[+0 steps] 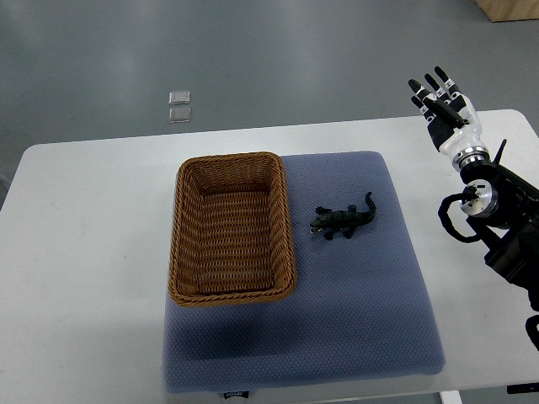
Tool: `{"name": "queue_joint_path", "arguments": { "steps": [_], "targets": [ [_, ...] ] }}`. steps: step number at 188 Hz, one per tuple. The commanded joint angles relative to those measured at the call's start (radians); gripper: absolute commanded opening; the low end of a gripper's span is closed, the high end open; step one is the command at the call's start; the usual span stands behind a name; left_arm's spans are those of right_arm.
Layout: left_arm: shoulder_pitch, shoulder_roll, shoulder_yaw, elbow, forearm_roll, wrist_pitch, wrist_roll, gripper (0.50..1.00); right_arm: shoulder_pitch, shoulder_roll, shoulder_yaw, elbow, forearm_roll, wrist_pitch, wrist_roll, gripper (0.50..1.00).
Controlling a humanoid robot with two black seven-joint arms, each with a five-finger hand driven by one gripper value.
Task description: Place crocodile in brown basket with right hand
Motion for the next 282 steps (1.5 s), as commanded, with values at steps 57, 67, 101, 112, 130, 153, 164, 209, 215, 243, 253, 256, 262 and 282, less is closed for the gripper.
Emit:
{"name": "queue_joint_path", "arguments": {
  "steps": [57, 67, 101, 112, 130, 153, 164, 209, 215, 243, 253, 256, 262, 282],
  "targets": [
    [-0.005, 0.000, 0.001, 0.001, 0.000, 0.005, -0.001, 1.000, 0.000, 0.000, 0.000, 0.001, 0.000, 0.000, 0.000, 0.915],
    [-0.005, 0.000, 0.001, -0.002, 0.000, 0.005, -0.001, 1.000, 0.000, 0.000, 0.000, 0.001, 0.000, 0.000, 0.000, 0.915],
    [-0.005, 0.000, -0.003, -0.012, 0.001, -0.006, -0.001, 1.000, 0.002, -0.003, 0.000, 0.001, 0.000, 0.002, 0.000, 0.915],
    [-0.005, 0.000, -0.003, -0.005, 0.001, -0.006, -0.001, 1.000, 0.002, -0.003, 0.000, -0.001, 0.000, 0.002, 0.000, 0.915],
    [-0.005, 0.000, -0.002, -0.002, 0.001, -0.006, -0.001, 1.000, 0.002, -0.003, 0.000, 0.001, 0.000, 0.002, 0.000, 0.915],
    [-0.005, 0.000, -0.003, -0.004, 0.001, -0.006, 0.000, 1.000, 0.002, -0.003, 0.000, 0.001, 0.000, 0.002, 0.000, 0.915],
    [-0.005, 0.000, -0.003, -0.005, 0.001, -0.006, 0.000, 1.000, 0.002, -0.002, 0.000, 0.001, 0.000, 0.002, 0.000, 0.915],
    [-0.008, 0.000, -0.003, -0.005, 0.001, -0.006, 0.000, 1.000, 0.002, -0.003, 0.000, 0.001, 0.000, 0.002, 0.000, 0.915],
    [-0.008, 0.000, -0.003, -0.007, 0.001, -0.006, 0.000, 1.000, 0.002, -0.003, 0.000, 0.001, -0.002, 0.002, 0.000, 0.915],
    [-0.009, 0.000, -0.003, -0.007, 0.001, -0.006, 0.000, 1.000, 0.002, -0.003, 0.000, 0.001, 0.000, 0.002, 0.000, 0.915],
    [-0.009, 0.000, -0.003, -0.007, 0.001, -0.006, 0.000, 1.000, 0.002, -0.005, 0.000, 0.007, 0.000, 0.002, 0.000, 0.915],
    [-0.009, 0.000, -0.003, -0.007, 0.001, -0.006, 0.000, 1.000, 0.002, -0.006, 0.000, 0.010, 0.000, 0.002, 0.000, 0.915],
    [-0.009, 0.000, -0.003, -0.007, 0.001, -0.006, -0.001, 1.000, 0.002, -0.012, 0.000, 0.013, -0.002, 0.000, 0.000, 0.915],
    [-0.009, 0.000, -0.003, -0.007, 0.001, -0.006, -0.001, 1.000, 0.000, -0.043, -0.014, 0.028, -0.012, -0.009, -0.003, 0.915]
  ]
}}
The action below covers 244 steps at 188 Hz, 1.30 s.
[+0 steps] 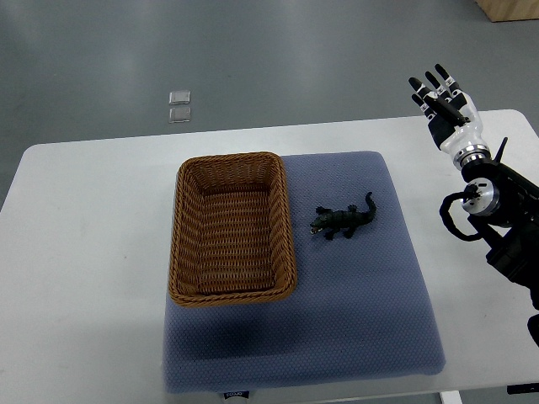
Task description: Place crocodile in brown basket with right hand
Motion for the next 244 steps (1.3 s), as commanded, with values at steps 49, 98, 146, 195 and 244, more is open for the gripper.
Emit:
{"name": "queue_joint_path", "arguments": {
  "steps": [49, 98, 146, 195, 244],
  "targets": [
    [0.000, 0.000, 0.000, 0.001, 0.000, 0.000, 0.000, 1.000, 0.003, -0.135, -0.067, 0.065, -0.223, -0.002, -0.003, 0.915],
    [0.000, 0.000, 0.000, -0.001, 0.000, 0.000, -0.001, 1.000, 0.005, -0.271, -0.070, 0.202, -0.733, 0.076, 0.014, 0.915],
    [0.000, 0.000, 0.000, -0.001, 0.000, 0.000, 0.000, 1.000, 0.048, -0.425, -0.186, 0.444, -1.108, 0.141, 0.028, 0.913],
    [0.000, 0.000, 0.000, 0.001, 0.000, 0.000, 0.000, 1.000, 0.198, -0.484, -0.463, 0.562, -1.342, 0.142, 0.021, 0.913],
    [0.000, 0.000, 0.000, 0.001, 0.000, 0.000, 0.000, 1.000, 0.315, -0.463, -0.667, 0.587, -1.467, 0.142, -0.005, 0.913]
  ]
}}
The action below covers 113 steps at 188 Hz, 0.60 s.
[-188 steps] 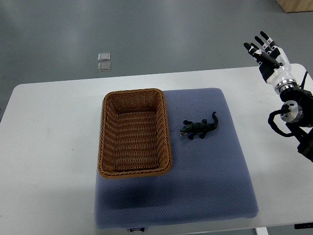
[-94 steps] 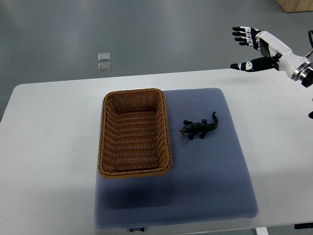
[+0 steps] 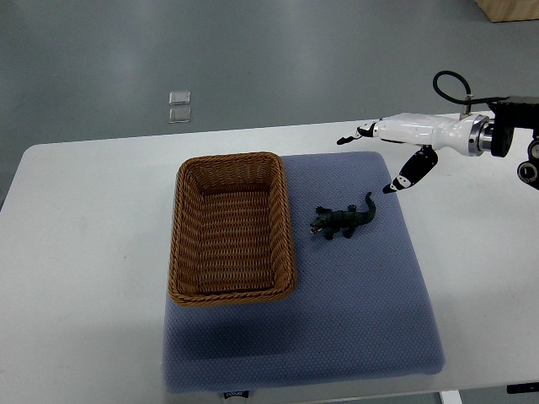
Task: Place crocodile in brown basket with right hand
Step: 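Swing the right hand over and lower it toward the toy crocodile, then close the right hand's fingers around the toy crocodile's body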
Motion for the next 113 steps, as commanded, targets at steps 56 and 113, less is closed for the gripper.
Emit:
{"name": "queue_joint_path", "arguments": {
  "steps": [56, 113],
  "targets": [
    [0.000, 0.000, 0.000, 0.000, 0.000, 0.000, -0.001, 1.000, 0.029, 0.114, -0.131, -0.008, -0.026, -0.005, -0.134, 0.909],
    [0.000, 0.000, 0.000, 0.000, 0.000, 0.000, -0.001, 1.000, -0.028, 0.145, -0.130, -0.023, -0.011, -0.002, -0.217, 0.905]
  ]
}}
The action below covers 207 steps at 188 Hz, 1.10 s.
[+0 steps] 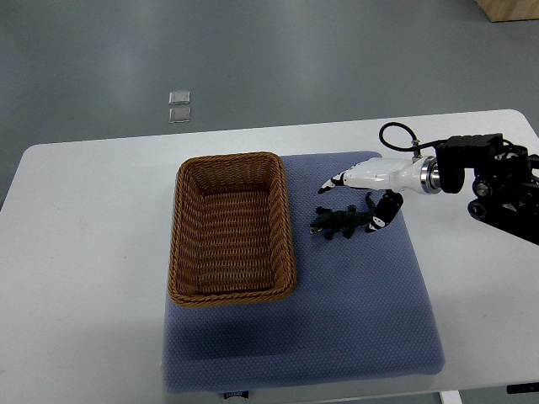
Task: Place crocodile in brown basket with right hand
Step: 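Close the right hand's fingers around the toy crocodile's body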
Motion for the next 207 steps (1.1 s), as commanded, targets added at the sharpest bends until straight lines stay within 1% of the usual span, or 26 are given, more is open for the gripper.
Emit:
{"name": "queue_joint_path", "arguments": {
  "steps": [1, 16, 43, 58, 85, 95, 110, 121, 145, 162, 207],
  "targets": [
    [0.000, 0.000, 0.000, 0.000, 0.000, 0.000, -0.001, 1.000, -0.013, 0.007, 0.002, -0.011, 0.010, 0.003, -0.025, 0.907],
    [0.000, 0.000, 0.000, 0.000, 0.000, 0.000, 0.001, 1.000, -0.017, 0.010, 0.003, -0.015, 0.018, 0.003, -0.031, 0.903],
    [0.000, 0.000, 0.000, 0.000, 0.000, 0.000, -0.001, 1.000, -0.022, 0.022, 0.005, -0.026, 0.073, 0.004, -0.087, 0.899],
    [0.000, 0.000, 0.000, 0.000, 0.000, 0.000, 0.001, 1.000, -0.031, 0.030, 0.005, -0.028, 0.079, 0.003, -0.096, 0.897],
    [0.000, 0.000, 0.000, 0.000, 0.000, 0.000, -0.001, 1.000, -0.046, 0.045, 0.003, -0.037, 0.078, -0.005, -0.097, 0.889],
    [0.000, 0.000, 0.000, 0.000, 0.000, 0.000, -0.001, 1.000, -0.048, 0.051, 0.003, -0.045, 0.075, -0.007, -0.097, 0.872],
    [0.000, 0.000, 0.000, 0.000, 0.000, 0.000, 0.001, 1.000, -0.048, 0.051, 0.003, -0.049, 0.076, -0.008, -0.097, 0.862],
    [0.000, 0.000, 0.000, 0.000, 0.000, 0.000, 0.001, 1.000, -0.048, 0.053, 0.003, -0.049, 0.075, -0.008, -0.097, 0.840],
    [0.000, 0.000, 0.000, 0.000, 0.000, 0.000, 0.001, 1.000, -0.049, 0.054, 0.002, -0.054, 0.070, -0.011, -0.097, 0.829],
    [0.000, 0.000, 0.000, 0.000, 0.000, 0.000, -0.001, 1.000, -0.059, 0.064, 0.002, -0.071, 0.066, -0.013, -0.097, 0.811],
    [0.000, 0.000, 0.000, 0.000, 0.000, 0.000, 0.001, 1.000, -0.062, 0.094, 0.000, -0.112, 0.050, -0.042, -0.099, 0.795]
  ]
}}
